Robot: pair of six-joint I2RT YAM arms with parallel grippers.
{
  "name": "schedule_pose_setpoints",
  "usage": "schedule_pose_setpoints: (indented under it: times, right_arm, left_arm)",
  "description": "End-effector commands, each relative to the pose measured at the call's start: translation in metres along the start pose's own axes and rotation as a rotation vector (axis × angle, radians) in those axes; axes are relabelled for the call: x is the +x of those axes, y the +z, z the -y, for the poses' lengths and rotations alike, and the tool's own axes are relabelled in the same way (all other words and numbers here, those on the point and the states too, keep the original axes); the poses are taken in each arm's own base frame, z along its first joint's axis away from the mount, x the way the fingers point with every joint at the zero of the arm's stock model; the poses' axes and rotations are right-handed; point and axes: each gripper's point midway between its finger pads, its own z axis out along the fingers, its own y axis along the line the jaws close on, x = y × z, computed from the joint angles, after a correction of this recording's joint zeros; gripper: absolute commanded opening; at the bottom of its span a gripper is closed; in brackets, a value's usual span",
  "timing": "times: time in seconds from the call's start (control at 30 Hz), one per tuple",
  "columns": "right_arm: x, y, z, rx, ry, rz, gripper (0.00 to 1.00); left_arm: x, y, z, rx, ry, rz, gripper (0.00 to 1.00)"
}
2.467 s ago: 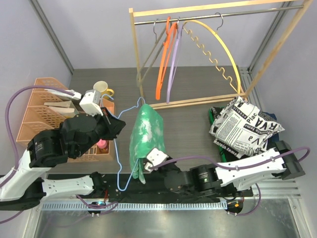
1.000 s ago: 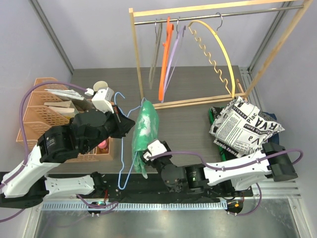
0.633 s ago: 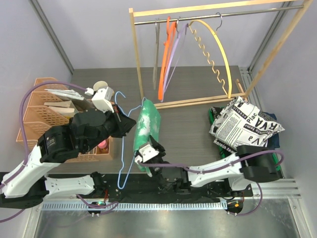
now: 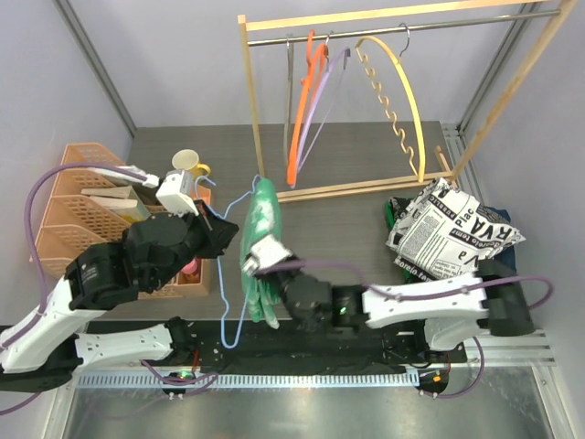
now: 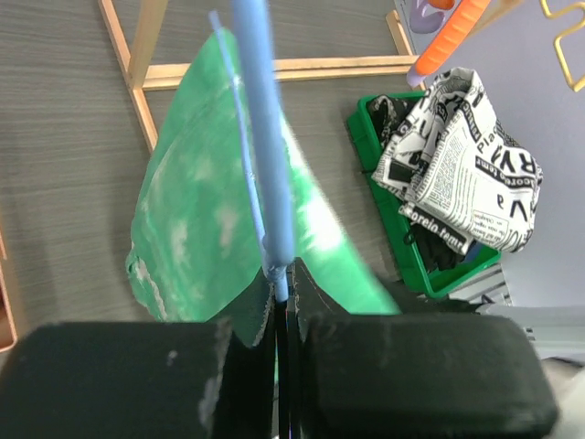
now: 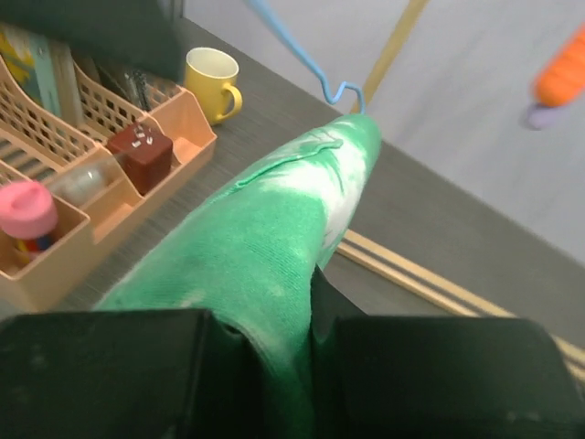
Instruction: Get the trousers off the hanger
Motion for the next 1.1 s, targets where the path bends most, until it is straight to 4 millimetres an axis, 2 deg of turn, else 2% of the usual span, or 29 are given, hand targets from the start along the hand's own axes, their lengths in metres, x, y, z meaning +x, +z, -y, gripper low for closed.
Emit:
schedule_pose_setpoints:
  times: [0.0,0.03,0.1,0.2,0.33,0.5,0.63,0.67,0.77,0.87,0.93,1.03,1.07]
  right_arm:
    - [-0.043,-0.009,0.033,-0.099,0.406,-0.018,0.01]
    - [-0.041,-0.012,0.035,-0.112,0.396,-0.037,0.01]
    - [-0.059,-0.018,0.041,-0.138,0.477,-0.023,0.01]
    - [-0.07,-0.025,0.047,-0.174,0.529,-0.018,0.01]
    - [-0.087,-0.031,0.065,-0.17,0.567,0.011,0.01]
    - [-0.12,-0.034,0.094,-0.132,0.563,0.062,0.01]
    - [-0.14,-0.036,0.117,-0.098,0.501,0.077,0.01]
    - [-0.151,-0.038,0.127,-0.087,0.52,0.092,0.01]
    - [-0.162,-0.04,0.148,-0.041,0.483,0.101,0.01]
    - [-0.167,-0.044,0.166,0.006,0.469,0.097,0.01]
    - [-0.163,-0.046,0.173,0.026,0.458,0.085,0.01]
    - [-0.145,-0.049,0.179,0.07,0.451,0.051,0.01]
    - [-0.13,-0.049,0.176,0.095,0.425,0.024,0.01]
  left_arm:
    - [0.007,0.017,0.014,0.028,-0.02,0.001,0.0]
    - [0.012,0.022,0.015,0.02,-0.012,-0.013,0.0]
    - [0.019,0.029,0.014,-0.001,0.007,-0.034,0.0]
    - [0.033,0.041,0.008,-0.039,0.033,-0.065,0.0]
    - [0.048,0.053,-0.001,-0.064,0.02,-0.09,0.0]
    - [0.068,0.06,-0.016,-0.094,0.025,-0.13,0.0]
    - [0.078,0.06,-0.031,-0.124,0.036,-0.143,0.0]
    - [0.079,0.061,-0.034,-0.134,0.041,-0.143,0.0]
    - [0.086,0.06,-0.048,-0.171,0.053,-0.151,0.0]
    - [0.089,0.058,-0.059,-0.196,0.053,-0.146,0.0]
    - [0.09,0.057,-0.066,-0.218,0.058,-0.142,0.0]
    - [0.089,0.053,-0.073,-0.232,0.066,-0.134,0.0]
    - [0.087,0.052,-0.074,-0.231,0.067,-0.13,0.0]
